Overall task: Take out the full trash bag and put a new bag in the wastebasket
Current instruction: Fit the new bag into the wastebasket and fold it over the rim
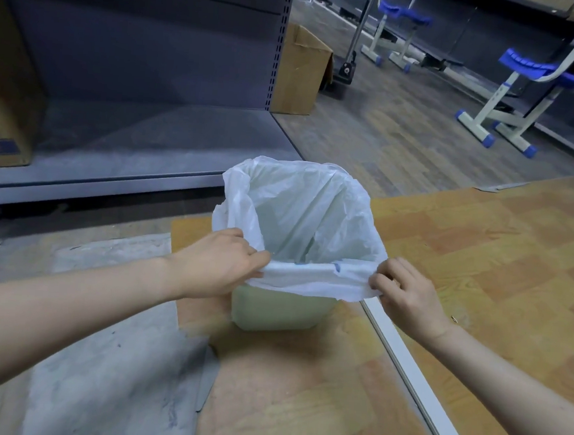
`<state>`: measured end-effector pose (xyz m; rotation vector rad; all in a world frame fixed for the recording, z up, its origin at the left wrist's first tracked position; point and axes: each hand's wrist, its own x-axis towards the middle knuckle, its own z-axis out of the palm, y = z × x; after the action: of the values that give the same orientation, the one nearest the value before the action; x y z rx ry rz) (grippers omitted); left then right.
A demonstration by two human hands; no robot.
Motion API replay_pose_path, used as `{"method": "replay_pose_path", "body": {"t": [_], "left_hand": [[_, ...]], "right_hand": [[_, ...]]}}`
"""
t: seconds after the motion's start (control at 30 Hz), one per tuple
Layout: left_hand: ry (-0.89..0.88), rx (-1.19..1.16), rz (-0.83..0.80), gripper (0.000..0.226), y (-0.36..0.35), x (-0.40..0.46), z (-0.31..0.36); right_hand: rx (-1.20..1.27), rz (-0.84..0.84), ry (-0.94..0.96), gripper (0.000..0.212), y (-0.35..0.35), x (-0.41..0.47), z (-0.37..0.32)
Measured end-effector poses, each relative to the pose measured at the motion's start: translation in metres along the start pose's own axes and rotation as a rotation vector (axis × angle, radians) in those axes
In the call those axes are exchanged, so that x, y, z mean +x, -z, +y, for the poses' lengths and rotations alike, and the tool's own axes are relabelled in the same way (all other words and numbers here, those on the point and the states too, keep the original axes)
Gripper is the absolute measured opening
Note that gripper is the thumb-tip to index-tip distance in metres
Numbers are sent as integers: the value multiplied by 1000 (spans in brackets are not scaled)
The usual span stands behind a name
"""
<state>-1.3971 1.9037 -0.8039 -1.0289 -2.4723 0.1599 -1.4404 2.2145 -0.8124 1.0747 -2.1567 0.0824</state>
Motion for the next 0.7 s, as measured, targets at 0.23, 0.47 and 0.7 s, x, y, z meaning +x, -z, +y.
{"method": "replay_pose_path", "body": {"t": [0.23, 0.47, 0.7], "left_hand": [[18, -29, 8, 43, 1, 2, 4], [165, -322, 44, 50, 4, -7, -4], [900, -721, -169, 67, 2, 2, -13]], "right_hand": [[37, -151, -33, 25, -1, -17, 6], [306, -42, -483, 24, 17, -9, 4], [786, -251, -1174, 77, -2, 52, 12]]}}
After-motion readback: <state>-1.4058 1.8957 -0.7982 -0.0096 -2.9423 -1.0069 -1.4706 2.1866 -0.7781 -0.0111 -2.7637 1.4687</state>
